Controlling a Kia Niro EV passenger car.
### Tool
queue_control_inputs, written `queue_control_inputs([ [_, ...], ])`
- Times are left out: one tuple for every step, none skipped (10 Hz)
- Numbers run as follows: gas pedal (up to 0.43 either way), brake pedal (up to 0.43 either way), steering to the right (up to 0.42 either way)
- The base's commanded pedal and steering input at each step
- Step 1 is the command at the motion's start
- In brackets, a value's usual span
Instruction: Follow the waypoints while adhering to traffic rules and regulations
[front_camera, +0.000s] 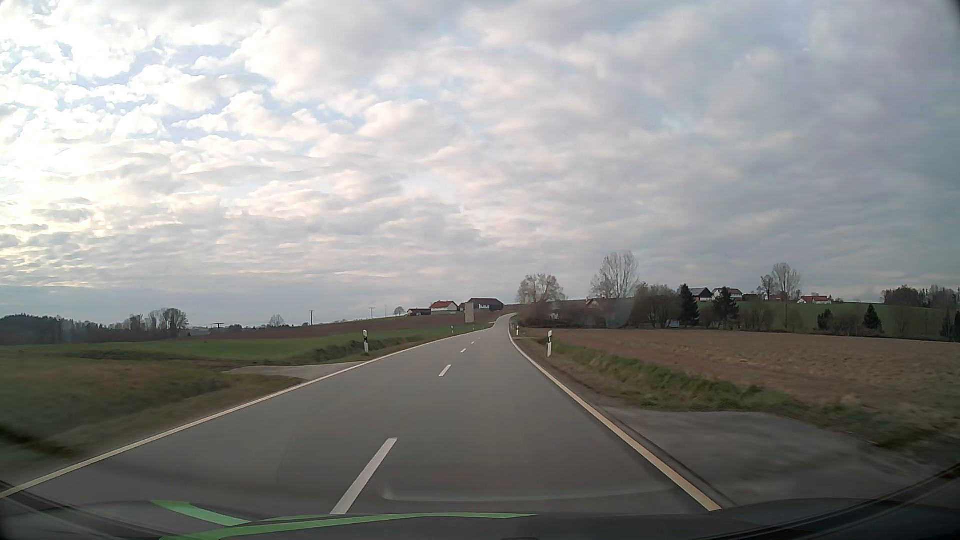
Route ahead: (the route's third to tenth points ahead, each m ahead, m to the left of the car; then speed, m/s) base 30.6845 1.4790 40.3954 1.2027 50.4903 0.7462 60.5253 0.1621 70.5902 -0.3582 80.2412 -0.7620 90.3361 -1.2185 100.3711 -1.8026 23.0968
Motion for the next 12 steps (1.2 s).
queue_control_inputs([
  [0.248, 0.0, 0.011],
  [0.248, 0.0, 0.01],
  [0.248, 0.0, 0.01],
  [0.248, 0.0, 0.009],
  [0.24, 0.0, 0.008],
  [0.24, 0.0, 0.006],
  [0.228, 0.0, 0.005],
  [0.22, 0.0, 0.004],
  [0.209, 0.0, 0.004],
  [0.197, 0.0, 0.004],
  [0.197, 0.0, 0.004],
  [0.197, 0.0, 0.004],
])
